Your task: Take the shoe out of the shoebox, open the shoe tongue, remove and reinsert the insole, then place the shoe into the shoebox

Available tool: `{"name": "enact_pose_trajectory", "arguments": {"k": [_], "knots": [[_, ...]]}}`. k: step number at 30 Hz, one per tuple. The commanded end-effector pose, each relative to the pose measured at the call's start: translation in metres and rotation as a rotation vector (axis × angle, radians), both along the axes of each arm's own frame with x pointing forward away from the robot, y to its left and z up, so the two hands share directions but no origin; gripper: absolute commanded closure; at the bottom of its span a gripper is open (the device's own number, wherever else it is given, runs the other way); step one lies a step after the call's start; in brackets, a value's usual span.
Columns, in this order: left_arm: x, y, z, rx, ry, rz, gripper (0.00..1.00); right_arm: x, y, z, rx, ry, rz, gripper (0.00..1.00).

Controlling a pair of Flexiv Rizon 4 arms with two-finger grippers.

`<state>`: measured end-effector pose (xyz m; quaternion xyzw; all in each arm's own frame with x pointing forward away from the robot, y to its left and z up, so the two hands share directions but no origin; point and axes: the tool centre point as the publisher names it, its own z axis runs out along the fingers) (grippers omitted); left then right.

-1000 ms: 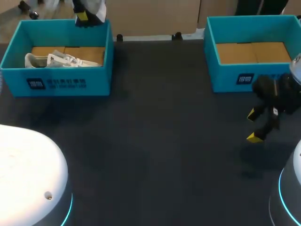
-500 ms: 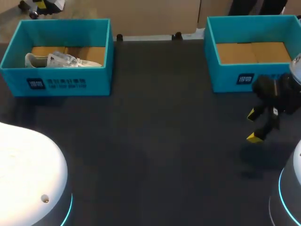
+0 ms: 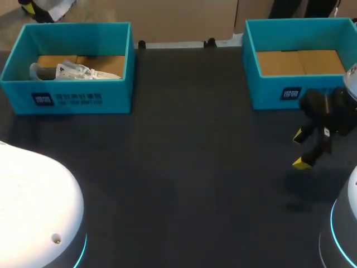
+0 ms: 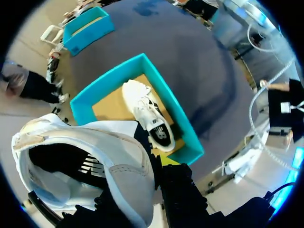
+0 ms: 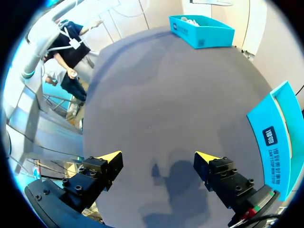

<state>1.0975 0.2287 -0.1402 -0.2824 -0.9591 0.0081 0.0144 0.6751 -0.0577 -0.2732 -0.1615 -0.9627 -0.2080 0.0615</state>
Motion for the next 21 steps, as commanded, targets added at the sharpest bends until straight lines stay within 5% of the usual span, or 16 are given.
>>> {"name": "enact_pose_trajectory", "arguments": {"k": [1,5,12,21], "knots": [[-0.008,-0.003,0.003,0.111,-0.054,-0.191,1.0,-0.001,0.0,-0.001,-0.002,-0.001,0.0,0.0],[-0.004,0.0,-0.006,0.181,-0.1,-0.235,1.0,-0.001,0.0,-0.001,-0.002,-0.001,0.0,0.0],[0.036,0.065,-0.025,0.196,-0.178,-0.747,1.0,-0.001,0.0,-0.001,-0.002,-0.001,0.0,0.0],[0.036,0.065,-0.025,0.196,-0.178,-0.747,1.0,-0.001,0.0,-0.001,-0.002,-0.001,0.0,0.0]]}}
